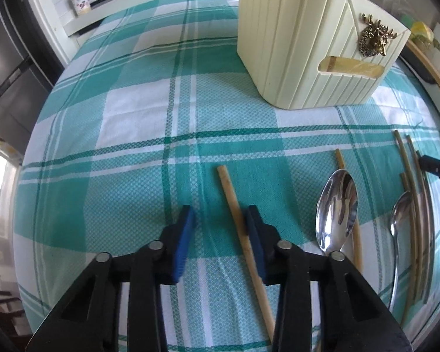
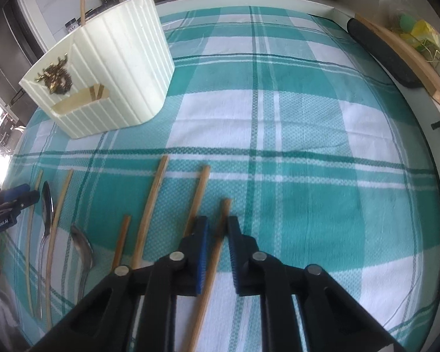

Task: Organize utensils
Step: 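Lower the left tool toward a chopstick while the right tool approaches another chopstick, then close the left tool on a chopstick while the right tool grasps another chopstick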

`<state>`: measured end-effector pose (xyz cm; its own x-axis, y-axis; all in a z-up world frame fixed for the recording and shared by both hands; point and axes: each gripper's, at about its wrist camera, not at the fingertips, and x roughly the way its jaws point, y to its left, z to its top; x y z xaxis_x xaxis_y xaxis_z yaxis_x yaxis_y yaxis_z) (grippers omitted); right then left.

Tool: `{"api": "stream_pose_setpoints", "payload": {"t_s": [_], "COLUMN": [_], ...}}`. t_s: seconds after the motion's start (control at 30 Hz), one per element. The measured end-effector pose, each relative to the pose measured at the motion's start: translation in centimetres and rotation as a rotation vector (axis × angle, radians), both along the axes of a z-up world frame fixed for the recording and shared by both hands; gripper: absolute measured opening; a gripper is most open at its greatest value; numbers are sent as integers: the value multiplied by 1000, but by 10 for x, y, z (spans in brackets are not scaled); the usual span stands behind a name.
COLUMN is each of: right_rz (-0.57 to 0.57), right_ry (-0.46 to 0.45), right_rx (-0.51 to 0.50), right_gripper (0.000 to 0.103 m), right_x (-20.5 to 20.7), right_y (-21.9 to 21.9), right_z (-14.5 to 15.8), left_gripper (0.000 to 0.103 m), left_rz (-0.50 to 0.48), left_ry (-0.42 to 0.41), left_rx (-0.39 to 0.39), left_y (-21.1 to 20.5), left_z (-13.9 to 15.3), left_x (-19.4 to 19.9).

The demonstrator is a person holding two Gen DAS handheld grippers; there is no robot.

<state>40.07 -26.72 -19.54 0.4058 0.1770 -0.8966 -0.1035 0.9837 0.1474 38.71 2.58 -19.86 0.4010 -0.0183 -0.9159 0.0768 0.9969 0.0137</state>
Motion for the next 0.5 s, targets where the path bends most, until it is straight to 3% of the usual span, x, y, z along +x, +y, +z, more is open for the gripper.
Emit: {"api": "stream_pose_setpoints", "payload": {"t_s": [0.07, 0.23, 0.5], "right_rz": [-11, -44, -8], "right_ry": [7, -44, -297], "right_rx": [19, 76, 167], "right_gripper": [6, 6, 6], "right_x": [8, 8, -47], "right_y": [-3, -10, -17], "right_z": [0, 16, 112], "left_gripper": [9, 5, 5], "left_rz": [9, 45, 71], "left_ry": [-7, -38, -258], "left_rx": [-21, -71, -169], "left_y": [1, 8, 29], "left_z": [0, 8, 98], "left_x": [1, 3, -35]}}
